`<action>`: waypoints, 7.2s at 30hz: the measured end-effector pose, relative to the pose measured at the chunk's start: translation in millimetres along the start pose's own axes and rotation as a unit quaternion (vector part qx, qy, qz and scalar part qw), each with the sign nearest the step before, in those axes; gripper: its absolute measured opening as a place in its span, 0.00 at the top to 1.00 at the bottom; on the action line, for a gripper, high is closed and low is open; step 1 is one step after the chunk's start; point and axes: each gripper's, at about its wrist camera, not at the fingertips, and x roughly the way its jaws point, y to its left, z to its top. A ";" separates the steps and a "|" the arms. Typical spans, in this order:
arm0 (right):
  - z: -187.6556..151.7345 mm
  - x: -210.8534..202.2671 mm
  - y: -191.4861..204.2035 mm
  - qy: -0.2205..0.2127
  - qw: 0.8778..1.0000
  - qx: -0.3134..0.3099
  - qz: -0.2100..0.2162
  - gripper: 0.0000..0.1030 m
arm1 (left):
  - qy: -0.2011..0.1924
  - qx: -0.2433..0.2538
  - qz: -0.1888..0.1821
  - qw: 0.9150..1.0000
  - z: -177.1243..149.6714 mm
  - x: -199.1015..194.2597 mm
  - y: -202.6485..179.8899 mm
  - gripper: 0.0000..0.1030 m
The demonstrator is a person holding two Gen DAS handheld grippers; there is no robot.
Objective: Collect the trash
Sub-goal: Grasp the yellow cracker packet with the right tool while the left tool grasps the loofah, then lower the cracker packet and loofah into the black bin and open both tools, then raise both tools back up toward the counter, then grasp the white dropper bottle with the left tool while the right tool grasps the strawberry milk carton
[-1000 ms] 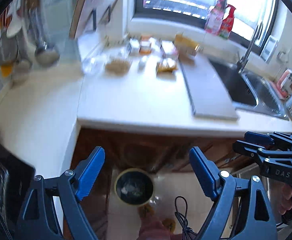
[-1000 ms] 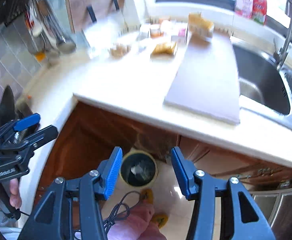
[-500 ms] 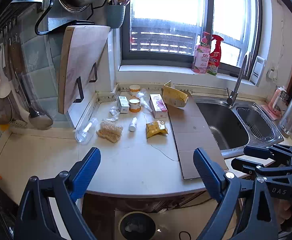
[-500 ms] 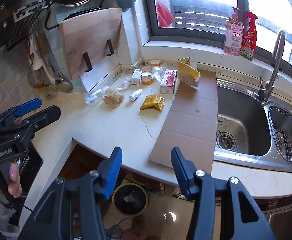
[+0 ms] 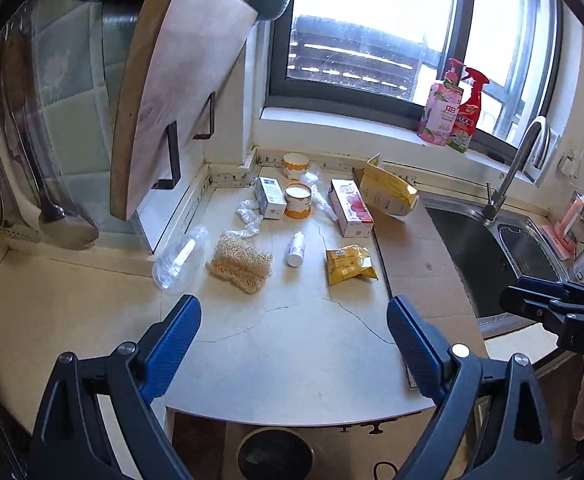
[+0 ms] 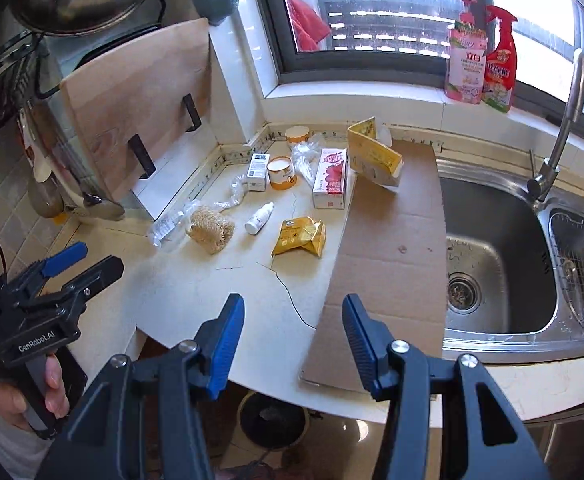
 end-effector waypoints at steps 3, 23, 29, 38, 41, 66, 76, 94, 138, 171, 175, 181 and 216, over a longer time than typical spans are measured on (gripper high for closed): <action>6.4 21.0 -1.2 0.019 1.000 0.008 0.009 0.50 | 0.015 -0.031 -0.001 0.999 -2.8 15.9 17.1 0.10; 82.0 216.8 -50.2 0.146 0.985 0.059 0.068 0.50 | 0.038 -0.151 0.091 0.984 27.4 131.5 50.4 0.10; 86.2 247.4 -45.6 0.167 0.983 0.035 0.074 0.50 | 0.047 -0.185 0.123 0.974 34.0 179.5 54.7 0.10; 75.0 259.4 -20.1 0.171 0.981 -0.056 0.068 0.89 | 0.058 -0.245 0.172 0.952 34.7 230.7 69.2 0.10; 72.6 259.0 -18.5 0.170 0.980 -0.059 0.079 0.92 | 0.067 -0.258 0.179 0.947 32.5 241.9 71.6 0.10; 61.5 198.3 -29.3 0.119 0.982 -0.043 0.143 0.96 | 0.040 -0.190 0.144 0.970 15.3 161.4 40.5 0.71; 17.1 134.7 -11.1 0.076 0.990 -0.012 0.122 0.96 | 0.017 -0.137 0.057 0.989 -27.6 61.1 29.7 0.71; -178.4 89.1 57.9 0.172 0.982 -0.003 0.073 0.96 | 0.114 -0.074 -0.034 0.990 -196.1 -21.5 35.0 0.71; -340.6 322.1 -10.4 0.283 0.955 0.073 0.056 0.70 | 0.312 -0.135 0.052 0.939 -414.1 216.8 81.6 0.44; -100.9 -17.4 41.0 0.002 0.997 0.021 0.075 0.55 | -0.006 0.053 0.011 0.999 -90.5 -79.6 -37.5 0.12; -88.6 -39.0 35.9 -0.024 0.997 0.023 0.063 0.50 | -0.027 0.067 0.016 0.997 -69.0 -84.2 -47.3 0.11; -64.1 -64.2 19.8 -0.045 0.997 0.036 0.042 0.49 | -0.022 0.058 0.006 0.998 -49.7 -64.8 -45.5 0.11; 164.2 288.1 -76.9 0.136 0.989 0.056 0.005 0.39 | 0.200 -0.063 0.078 0.975 66.4 291.9 -14.2 0.42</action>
